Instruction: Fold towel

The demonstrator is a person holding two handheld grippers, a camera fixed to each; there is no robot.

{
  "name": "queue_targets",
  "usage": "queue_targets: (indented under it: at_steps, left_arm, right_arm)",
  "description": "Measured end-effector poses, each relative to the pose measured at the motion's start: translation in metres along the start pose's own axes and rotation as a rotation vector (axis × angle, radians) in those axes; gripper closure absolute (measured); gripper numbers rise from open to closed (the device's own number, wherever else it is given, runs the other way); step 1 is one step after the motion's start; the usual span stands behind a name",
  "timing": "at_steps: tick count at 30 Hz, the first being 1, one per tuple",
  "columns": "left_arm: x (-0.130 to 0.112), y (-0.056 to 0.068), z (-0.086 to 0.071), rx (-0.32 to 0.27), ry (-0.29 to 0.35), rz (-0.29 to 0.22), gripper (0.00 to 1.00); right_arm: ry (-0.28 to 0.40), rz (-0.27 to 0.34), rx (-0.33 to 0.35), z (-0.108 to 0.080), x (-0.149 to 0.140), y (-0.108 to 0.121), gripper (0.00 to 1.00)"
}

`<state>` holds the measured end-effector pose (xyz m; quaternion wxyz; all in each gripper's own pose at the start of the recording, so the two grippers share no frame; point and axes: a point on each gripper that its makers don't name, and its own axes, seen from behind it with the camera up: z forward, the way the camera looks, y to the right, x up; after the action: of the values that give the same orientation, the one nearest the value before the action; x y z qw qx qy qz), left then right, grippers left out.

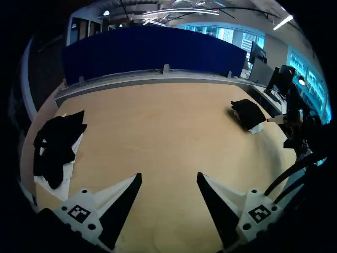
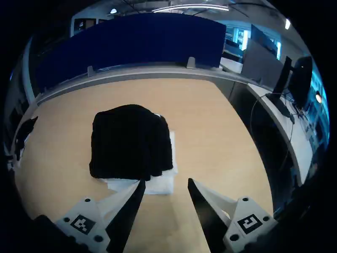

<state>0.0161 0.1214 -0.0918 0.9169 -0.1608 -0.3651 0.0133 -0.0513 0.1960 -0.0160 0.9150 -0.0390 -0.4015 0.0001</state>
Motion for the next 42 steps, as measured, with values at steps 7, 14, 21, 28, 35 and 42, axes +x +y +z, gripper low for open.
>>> queue_targets:
  at_steps: [7, 14, 21, 28, 35, 42]
  left_arm:
    - [0.002, -0.001, 0.001, -0.001, 0.000, 0.002, 0.03]
    - [0.003, -0.001, 0.003, -0.003, 0.001, 0.001, 0.03]
    - [0.005, -0.002, 0.001, 0.000, 0.005, -0.003, 0.03]
    - [0.004, -0.005, 0.001, 0.008, 0.005, -0.008, 0.03]
    - [0.002, -0.010, 0.001, 0.020, 0.003, -0.014, 0.03]
    - [0.001, -0.013, 0.001, 0.034, 0.001, -0.021, 0.03]
  right_arm:
    - [0.027, 0.024, 0.000, -0.007, 0.006, 0.002, 0.23]
    - [0.080, 0.009, 0.028, -0.011, 0.036, -0.009, 0.22]
    - [0.109, -0.038, 0.076, -0.001, 0.066, -0.034, 0.14]
    - [0.139, -0.072, 0.123, 0.015, 0.101, -0.060, 0.01]
    - [0.154, -0.069, 0.144, 0.032, 0.123, -0.075, 0.00]
    - [0.147, -0.076, 0.162, 0.044, 0.127, -0.085, 0.00]
